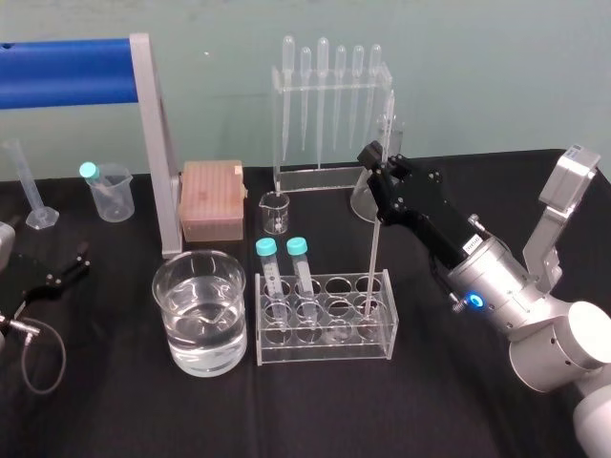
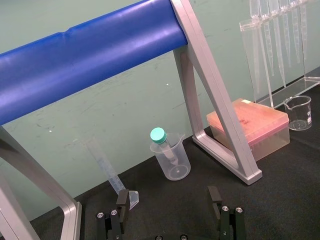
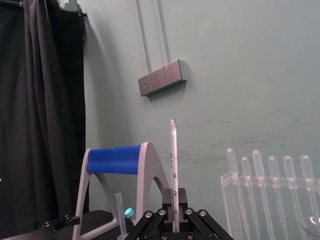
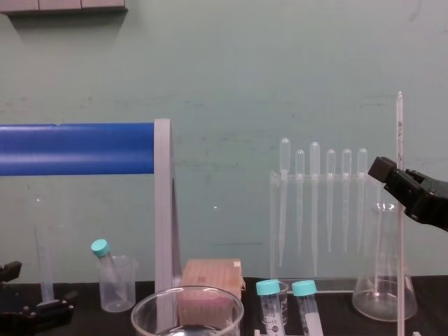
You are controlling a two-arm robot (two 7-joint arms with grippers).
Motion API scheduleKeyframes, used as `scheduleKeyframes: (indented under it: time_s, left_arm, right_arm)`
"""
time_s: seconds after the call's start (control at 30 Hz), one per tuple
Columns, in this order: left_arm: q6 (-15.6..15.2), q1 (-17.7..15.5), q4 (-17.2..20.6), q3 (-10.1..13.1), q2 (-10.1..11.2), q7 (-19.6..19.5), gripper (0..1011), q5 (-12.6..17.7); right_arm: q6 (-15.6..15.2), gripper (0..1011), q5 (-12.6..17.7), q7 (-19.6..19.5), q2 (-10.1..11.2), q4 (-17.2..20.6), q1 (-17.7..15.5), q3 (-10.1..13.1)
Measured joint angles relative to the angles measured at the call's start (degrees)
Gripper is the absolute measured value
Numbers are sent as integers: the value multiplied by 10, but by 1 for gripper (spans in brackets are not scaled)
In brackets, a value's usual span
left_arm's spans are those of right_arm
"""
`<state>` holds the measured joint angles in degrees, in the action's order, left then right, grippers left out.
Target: Hold the thermometer with one hand and immerse one end into the beaker, then reinsert it into the test tube rack.
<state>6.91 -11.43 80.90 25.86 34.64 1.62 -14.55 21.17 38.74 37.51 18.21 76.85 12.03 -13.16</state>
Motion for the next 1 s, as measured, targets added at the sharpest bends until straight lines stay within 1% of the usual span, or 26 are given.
scheduleKeyframes:
  time_s: [0.23,1.0]
  left_arm:
    - [0,0,0,0,0,0,1008,0]
    - [0,0,0,0,0,0,1008,0]
  right_arm:
    - [-2,56,0,-6,0,0,-2,0]
    - [-3,55,-1,-6,0,1,-2,1]
